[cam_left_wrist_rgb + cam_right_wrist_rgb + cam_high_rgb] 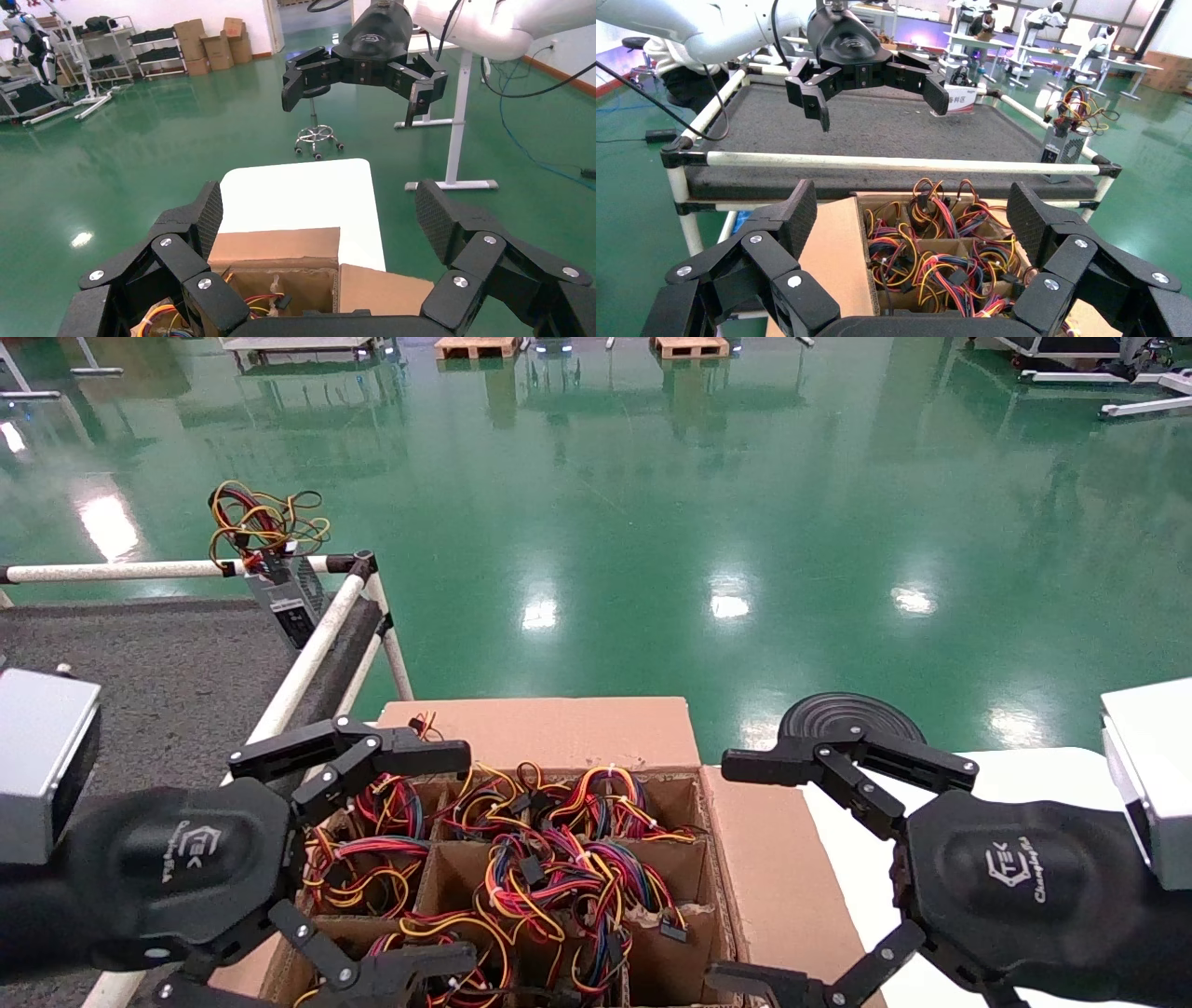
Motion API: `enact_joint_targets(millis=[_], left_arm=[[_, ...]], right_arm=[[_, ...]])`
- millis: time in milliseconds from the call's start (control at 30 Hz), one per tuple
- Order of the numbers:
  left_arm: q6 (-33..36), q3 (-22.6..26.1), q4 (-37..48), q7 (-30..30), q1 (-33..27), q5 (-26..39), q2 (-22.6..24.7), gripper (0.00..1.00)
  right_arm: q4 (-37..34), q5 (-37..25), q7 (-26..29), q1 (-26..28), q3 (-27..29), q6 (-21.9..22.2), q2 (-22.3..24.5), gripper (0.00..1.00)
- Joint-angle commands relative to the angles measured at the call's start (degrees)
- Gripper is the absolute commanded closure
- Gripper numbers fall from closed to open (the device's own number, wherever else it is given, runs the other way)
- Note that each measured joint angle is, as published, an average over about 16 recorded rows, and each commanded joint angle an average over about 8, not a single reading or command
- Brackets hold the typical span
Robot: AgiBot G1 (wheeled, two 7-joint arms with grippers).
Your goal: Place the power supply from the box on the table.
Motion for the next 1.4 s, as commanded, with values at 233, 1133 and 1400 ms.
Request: enact_joint_targets(millis=[233, 1133, 1400], left_arm=[[0.0, 0.0, 0.0, 0.0, 0.0, 0.0, 0.0, 0.0], [-0.09, 0.06, 0.22, -0.06, 0.13, 0.16, -0.17, 0.0], [-0.25, 0.77, 1.14, -0.32, -0.22, 1.2, -0.36, 0.0]], right_arm=[[0.0, 0.0, 0.0, 0.0, 0.0, 0.0, 0.0, 0.28], [0.0, 0.0, 0.0, 0.0, 0.0, 0.0, 0.0, 1.0], [0.0, 0.0, 0.0, 0.0, 0.0, 0.0, 0.0, 1.0]])
